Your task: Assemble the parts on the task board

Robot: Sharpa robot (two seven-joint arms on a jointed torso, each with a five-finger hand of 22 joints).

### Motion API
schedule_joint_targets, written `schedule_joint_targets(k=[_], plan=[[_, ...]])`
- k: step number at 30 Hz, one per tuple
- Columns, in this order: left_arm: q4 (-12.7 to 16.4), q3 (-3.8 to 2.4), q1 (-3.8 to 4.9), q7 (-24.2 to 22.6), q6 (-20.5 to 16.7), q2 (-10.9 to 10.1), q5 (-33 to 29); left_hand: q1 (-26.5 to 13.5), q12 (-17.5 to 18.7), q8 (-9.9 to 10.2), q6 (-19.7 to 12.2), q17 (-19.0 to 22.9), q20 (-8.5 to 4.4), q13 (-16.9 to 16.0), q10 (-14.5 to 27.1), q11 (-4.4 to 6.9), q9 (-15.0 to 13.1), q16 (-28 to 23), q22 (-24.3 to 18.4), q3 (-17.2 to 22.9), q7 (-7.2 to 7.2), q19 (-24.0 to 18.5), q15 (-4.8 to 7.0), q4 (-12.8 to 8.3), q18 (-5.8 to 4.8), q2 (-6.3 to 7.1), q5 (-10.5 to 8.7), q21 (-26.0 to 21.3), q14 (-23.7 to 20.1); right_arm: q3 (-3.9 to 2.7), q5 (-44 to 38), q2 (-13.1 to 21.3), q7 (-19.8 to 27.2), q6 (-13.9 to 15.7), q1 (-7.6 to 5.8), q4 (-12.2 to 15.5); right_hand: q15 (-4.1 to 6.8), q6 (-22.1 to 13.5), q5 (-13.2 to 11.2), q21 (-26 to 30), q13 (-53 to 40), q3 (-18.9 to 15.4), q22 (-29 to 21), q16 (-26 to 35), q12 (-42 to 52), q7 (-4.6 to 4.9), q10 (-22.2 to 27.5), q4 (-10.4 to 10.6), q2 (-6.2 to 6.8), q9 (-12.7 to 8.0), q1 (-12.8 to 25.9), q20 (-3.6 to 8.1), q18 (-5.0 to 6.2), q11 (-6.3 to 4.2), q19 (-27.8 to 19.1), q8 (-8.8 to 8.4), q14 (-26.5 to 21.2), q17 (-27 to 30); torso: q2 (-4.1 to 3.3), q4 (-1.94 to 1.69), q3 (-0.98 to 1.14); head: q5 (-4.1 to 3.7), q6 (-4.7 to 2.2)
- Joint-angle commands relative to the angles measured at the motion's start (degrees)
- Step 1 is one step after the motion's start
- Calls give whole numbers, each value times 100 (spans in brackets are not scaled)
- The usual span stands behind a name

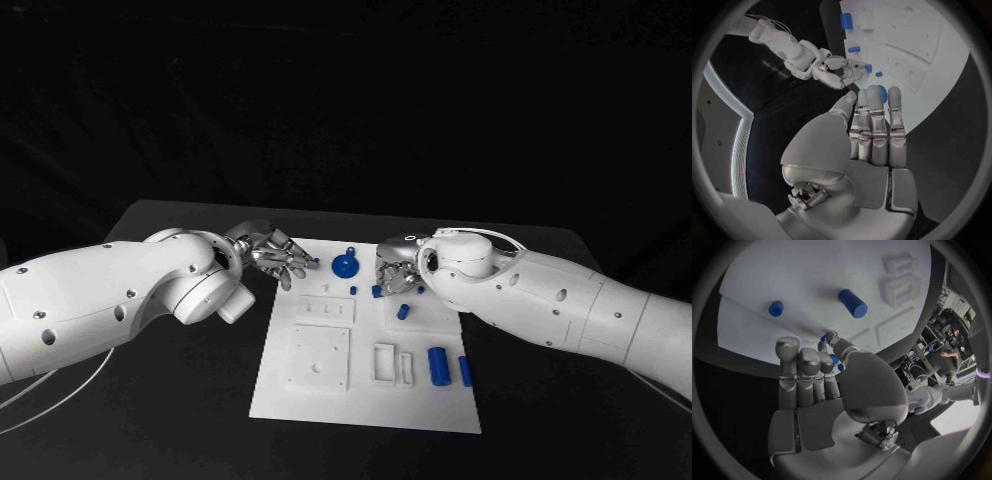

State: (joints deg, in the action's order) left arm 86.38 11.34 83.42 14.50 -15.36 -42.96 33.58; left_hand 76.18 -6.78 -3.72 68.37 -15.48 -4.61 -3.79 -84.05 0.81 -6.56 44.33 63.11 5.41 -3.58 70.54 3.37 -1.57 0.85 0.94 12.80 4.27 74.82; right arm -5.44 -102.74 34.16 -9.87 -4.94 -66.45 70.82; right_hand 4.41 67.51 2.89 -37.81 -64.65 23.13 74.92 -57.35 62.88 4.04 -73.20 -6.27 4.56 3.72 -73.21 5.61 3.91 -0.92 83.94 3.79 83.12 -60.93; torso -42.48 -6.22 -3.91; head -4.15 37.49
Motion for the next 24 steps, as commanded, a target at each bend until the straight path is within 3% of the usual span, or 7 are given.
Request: schedule_joint_targets(k=[1,4,5,8,17,24], plan=[[20,-2,7,-23,-61,-2,-54,43,17,-9,-18,-8,18,6,-33,-31,-4,-16,-6,-1,-11,38,-14,31,-65,-17,22,-22,45,13,29,-11,56,-17,2,7,19,121,-13,-20,-10,118,449,19,-28,-27,11,-38,-144,13,-71,19,6,-33,225,44,11,-7,4,7,-3,2,6],[22,-2,7,-12,-56,-3,-55,44,16,-9,-16,-10,18,6,-35,-31,-6,-18,-7,2,-10,39,-14,39,-65,-26,18,-21,44,19,71,-14,74,-40,2,19,24,191,-12,-36,-19,241,455,22,-25,-17,9,-128,-213,2,-50,31,-9,-33,221,-7,12,-10,5,5,-7,-7,12],[23,-2,7,-9,-52,-3,-55,44,16,-9,-16,-10,18,6,-35,-31,-6,-18,-7,2,-10,39,-14,39,-65,-26,18,-21,44,21,81,-15,76,-46,2,26,31,204,-14,-58,-28,379,455,34,-32,-25,-4,-342,-254,5,158,49,-29,-38,212,6,8,-18,6,6,-8,-9,11],[21,-2,7,-3,-51,-2,-60,46,17,-7,-20,-14,19,7,-30,-32,-6,-21,-10,1,-11,38,-15,46,-66,-24,17,-22,43,29,101,-16,69,-48,2,51,30,252,-13,-69,-34,323,455,31,-33,-45,-10,-410,-182,3,265,48,-36,-43,210,-10,18,-24,4,9,-8,-8,16],[16,-1,7,20,-23,-4,-79,52,21,-6,-30,-19,22,7,-22,-35,-7,-31,-16,0,-14,30,-19,56,-67,-21,15,-24,36,55,116,-23,-39,-5,2,106,57,288,-12,-95,-36,-86,454,8,-39,-117,-33,-89,-11,-3,337,69,-47,-81,227,-20,31,-51,6,3,-11,-28,22],[18,-1,7,30,-25,-14,-81,54,21,-7,-31,-21,22,7,-20,-35,-8,-34,-18,-1,-15,28,-19,60,-67,-19,14,-24,34,84,117,-24,-124,27,2,163,66,289,-12,-114,-45,-215,457,0,-45,-119,-43,131,77,-3,336,82,-60,-91,238,-19,32,-71,8,4,-11,-33,29]])
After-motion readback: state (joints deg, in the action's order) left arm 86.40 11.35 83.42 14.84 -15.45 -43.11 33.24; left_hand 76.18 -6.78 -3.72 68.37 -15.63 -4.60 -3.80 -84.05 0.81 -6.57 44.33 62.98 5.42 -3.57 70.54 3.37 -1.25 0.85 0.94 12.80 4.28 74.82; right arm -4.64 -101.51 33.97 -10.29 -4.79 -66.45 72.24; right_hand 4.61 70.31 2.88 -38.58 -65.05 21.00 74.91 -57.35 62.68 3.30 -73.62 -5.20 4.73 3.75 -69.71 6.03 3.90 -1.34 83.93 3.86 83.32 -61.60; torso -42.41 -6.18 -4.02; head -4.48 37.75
